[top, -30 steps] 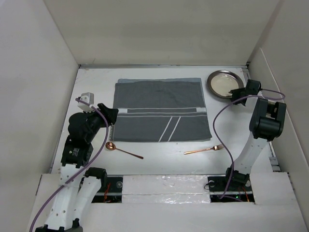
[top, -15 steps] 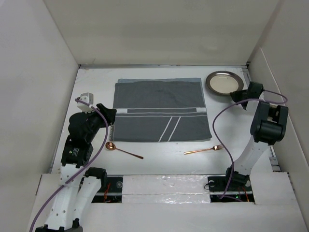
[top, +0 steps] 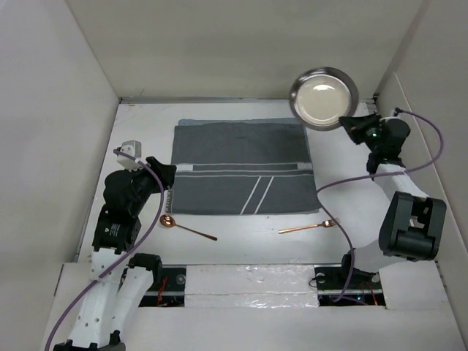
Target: Set the dinner table for one person
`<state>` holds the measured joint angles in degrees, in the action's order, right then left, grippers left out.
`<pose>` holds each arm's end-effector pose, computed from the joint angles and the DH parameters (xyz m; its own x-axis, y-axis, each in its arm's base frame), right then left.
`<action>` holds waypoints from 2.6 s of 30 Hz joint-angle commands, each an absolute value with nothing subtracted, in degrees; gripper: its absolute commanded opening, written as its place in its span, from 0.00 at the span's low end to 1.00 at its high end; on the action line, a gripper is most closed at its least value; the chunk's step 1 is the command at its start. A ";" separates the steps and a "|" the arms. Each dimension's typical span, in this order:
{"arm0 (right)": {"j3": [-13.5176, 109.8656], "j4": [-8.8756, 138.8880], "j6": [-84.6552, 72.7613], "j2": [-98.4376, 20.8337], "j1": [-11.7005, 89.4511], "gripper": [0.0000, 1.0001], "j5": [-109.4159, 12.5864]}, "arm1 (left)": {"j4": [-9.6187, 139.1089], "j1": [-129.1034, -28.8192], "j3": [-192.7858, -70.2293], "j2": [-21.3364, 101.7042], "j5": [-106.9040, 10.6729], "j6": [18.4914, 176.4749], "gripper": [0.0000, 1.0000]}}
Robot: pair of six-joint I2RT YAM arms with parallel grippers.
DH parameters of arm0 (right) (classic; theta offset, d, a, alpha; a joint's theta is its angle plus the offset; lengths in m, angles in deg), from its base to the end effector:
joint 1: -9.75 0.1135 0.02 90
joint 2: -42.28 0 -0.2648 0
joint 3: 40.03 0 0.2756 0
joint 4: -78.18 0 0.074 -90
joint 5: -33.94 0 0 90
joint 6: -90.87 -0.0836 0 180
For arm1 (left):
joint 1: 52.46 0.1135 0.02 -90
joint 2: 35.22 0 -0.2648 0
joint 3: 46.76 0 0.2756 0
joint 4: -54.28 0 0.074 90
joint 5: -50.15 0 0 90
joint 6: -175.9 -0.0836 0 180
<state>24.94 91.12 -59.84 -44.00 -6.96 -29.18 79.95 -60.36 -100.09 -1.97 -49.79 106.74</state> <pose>0.4003 -0.0807 0.2560 -0.2182 0.8777 -0.4266 0.0375 0.4444 0.8951 0.2090 -0.0436 0.3381 -0.1989 -0.3262 -0.9242 0.2512 0.8945 -0.3698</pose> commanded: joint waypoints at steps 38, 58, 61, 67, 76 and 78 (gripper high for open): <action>28.17 94.78 -50.37 -59.75 26.62 0.00 -17.47 | 78.45 -60.02 -102.32 -4.99 -46.89 106.38 0.37; 29.14 75.64 -38.08 -58.54 25.05 0.60 -29.67 | 78.45 -60.02 -102.40 -5.78 -46.01 106.64 0.37; 29.23 70.54 -34.03 -52.75 24.52 0.61 -36.96 | 78.10 -60.02 -102.75 -5.25 -46.62 107.08 0.37; 29.14 69.81 -27.18 -39.74 28.37 0.09 -42.96 | 75.82 -60.02 -107.49 -4.73 -50.13 108.84 0.14; 35.02 82.47 -21.54 -43.56 61.05 0.00 -48.23 | 75.99 -60.02 -127.00 -7.44 -45.04 112.35 0.10; 40.09 84.66 -21.46 -48.22 67.36 0.05 -50.25 | 76.16 -60.02 -131.13 -8.15 -46.17 113.15 0.25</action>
